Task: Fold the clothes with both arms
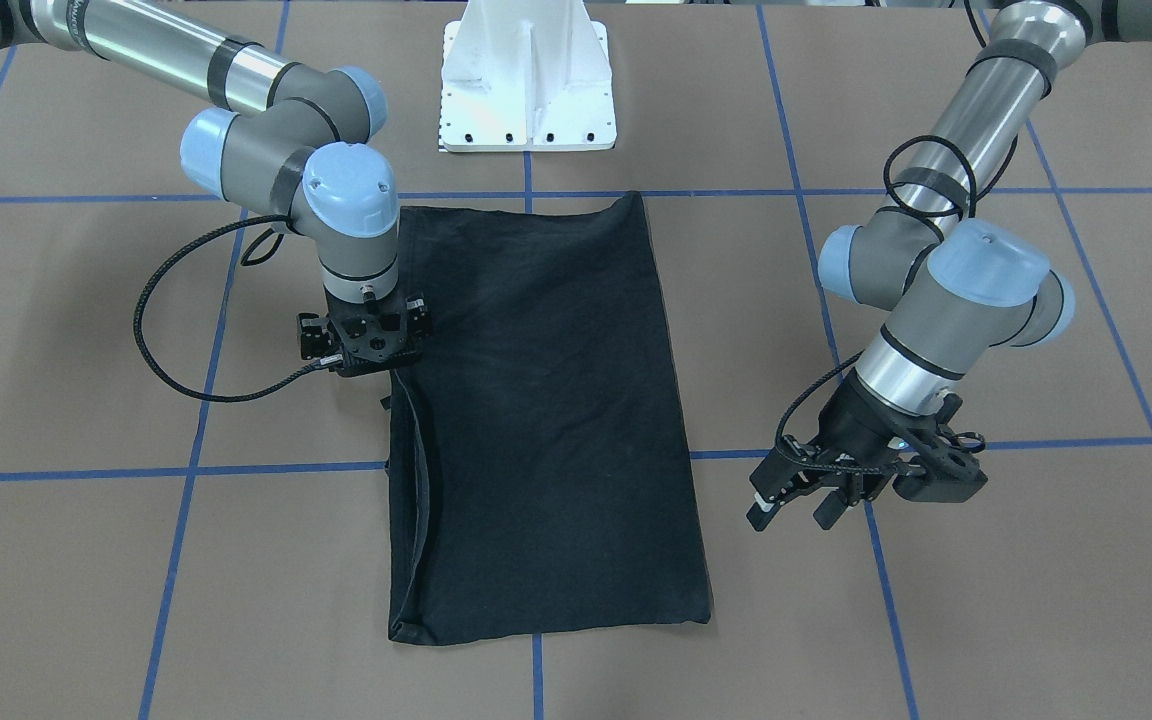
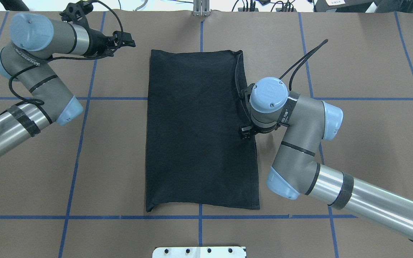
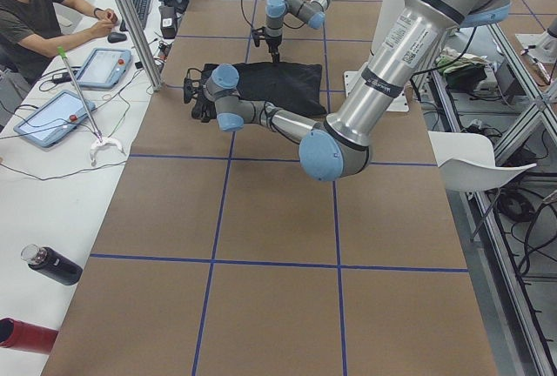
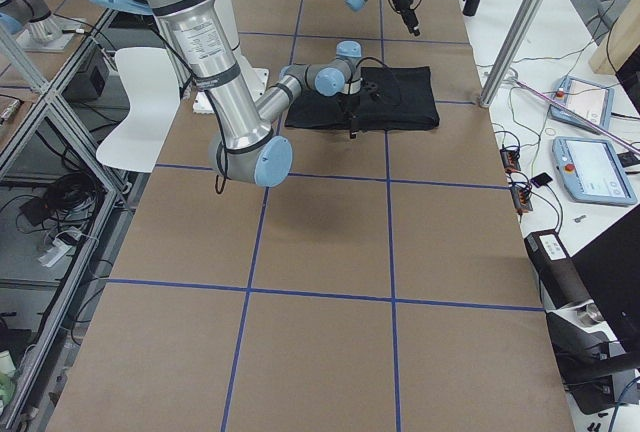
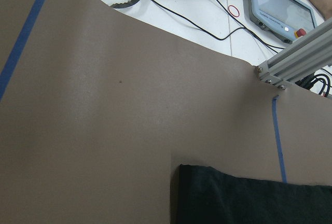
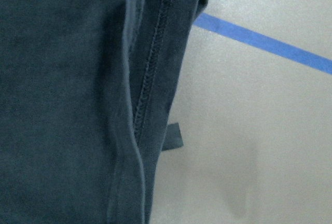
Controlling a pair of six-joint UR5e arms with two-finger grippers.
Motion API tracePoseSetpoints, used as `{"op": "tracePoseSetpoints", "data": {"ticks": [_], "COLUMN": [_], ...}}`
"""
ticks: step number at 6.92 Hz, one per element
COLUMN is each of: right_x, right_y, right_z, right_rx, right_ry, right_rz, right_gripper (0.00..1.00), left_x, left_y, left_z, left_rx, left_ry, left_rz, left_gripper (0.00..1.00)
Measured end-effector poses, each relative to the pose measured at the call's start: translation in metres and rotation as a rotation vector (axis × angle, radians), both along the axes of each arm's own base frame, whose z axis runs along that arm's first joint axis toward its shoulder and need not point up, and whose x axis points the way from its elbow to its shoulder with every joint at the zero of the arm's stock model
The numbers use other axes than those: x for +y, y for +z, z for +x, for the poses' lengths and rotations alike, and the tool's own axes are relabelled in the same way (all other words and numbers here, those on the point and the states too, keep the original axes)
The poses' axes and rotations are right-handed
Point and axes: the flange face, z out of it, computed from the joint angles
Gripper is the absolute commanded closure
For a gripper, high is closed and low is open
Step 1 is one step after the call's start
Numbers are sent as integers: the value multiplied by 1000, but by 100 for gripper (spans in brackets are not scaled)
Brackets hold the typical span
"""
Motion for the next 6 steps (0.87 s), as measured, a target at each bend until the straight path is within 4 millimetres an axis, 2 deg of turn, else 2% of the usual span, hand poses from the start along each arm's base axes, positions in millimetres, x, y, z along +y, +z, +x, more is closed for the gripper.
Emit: {"op": "tracePoseSetpoints", "data": {"ticks": [3, 4, 6], "right_x": [-8, -14, -35], "right_y": [2, -6, -34], "right_z": [11, 15, 26], "right_rx": [-16, -30, -69], "right_ry": [8, 17, 50], "right_rz": [-16, -13, 12], "right_gripper": [1, 1, 1], "left_x": [0, 0, 1], "left_y": [2, 2, 2], "left_z": [0, 0, -1], "left_rx": [-2, -3, -1], "left_ry": [0, 1, 4], "left_rz": [-1, -1, 0], "left_gripper": [0, 0, 0]}}
